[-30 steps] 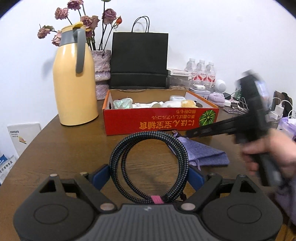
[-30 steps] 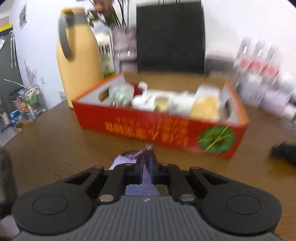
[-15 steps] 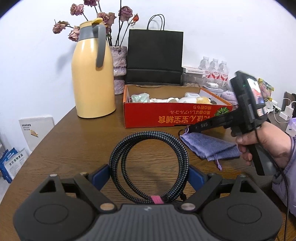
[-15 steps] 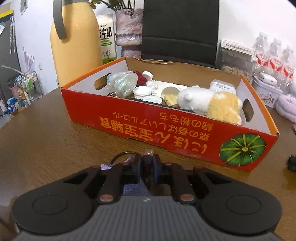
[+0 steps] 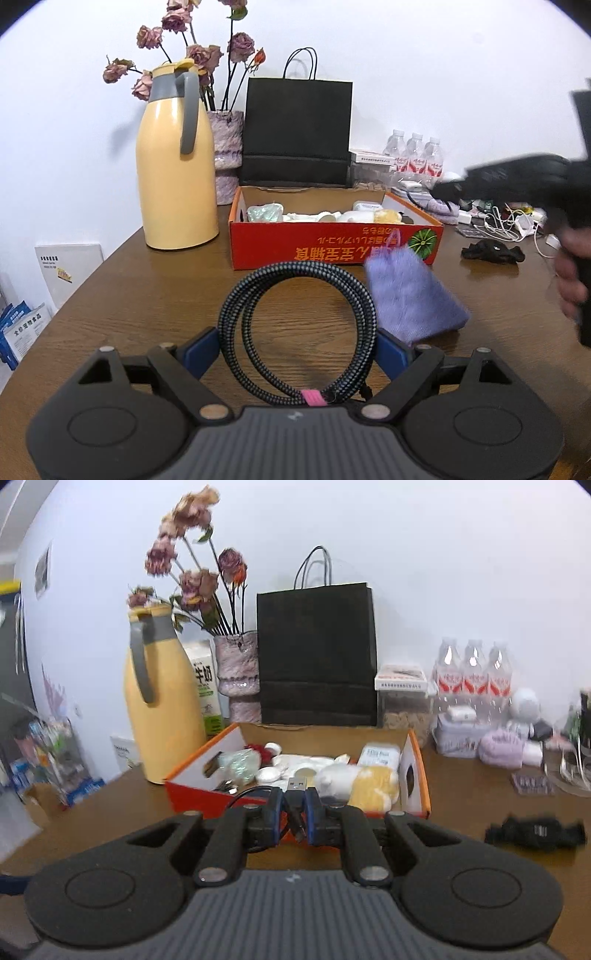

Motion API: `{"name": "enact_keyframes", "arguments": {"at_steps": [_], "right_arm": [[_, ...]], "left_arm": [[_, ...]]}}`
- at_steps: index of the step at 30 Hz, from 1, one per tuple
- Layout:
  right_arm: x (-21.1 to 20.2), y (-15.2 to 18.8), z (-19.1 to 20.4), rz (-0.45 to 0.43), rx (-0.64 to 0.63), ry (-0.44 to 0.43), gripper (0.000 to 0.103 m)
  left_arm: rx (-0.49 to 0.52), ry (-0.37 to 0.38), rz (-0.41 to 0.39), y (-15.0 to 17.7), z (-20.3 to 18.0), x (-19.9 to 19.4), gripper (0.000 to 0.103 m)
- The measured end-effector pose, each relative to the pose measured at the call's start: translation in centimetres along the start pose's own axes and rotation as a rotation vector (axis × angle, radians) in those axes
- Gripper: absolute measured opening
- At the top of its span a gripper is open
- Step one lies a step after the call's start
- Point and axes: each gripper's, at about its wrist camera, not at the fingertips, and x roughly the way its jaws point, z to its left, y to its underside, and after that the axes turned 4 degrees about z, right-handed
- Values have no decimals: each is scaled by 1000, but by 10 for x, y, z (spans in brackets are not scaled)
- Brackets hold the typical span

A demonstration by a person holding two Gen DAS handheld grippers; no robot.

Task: Organize objects
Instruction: 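Lift the black cable and carry it into the cardboard box with both tools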

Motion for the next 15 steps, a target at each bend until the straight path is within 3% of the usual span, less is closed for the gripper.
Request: {"name": "enact_keyframes", "arguments": {"at_steps": [9,12,15], "right_arm": [[-74,80,15,61,120,-14,13],[-72,79,15,65,99,-8,13],[-63,59,5,29,93,-18,13]], "left_arm": [[30,16,-18,4,-7,-22,88],[44,41,-16,-6,-6,-13,88],[27,116,-36,-33,4,4,88]]}}
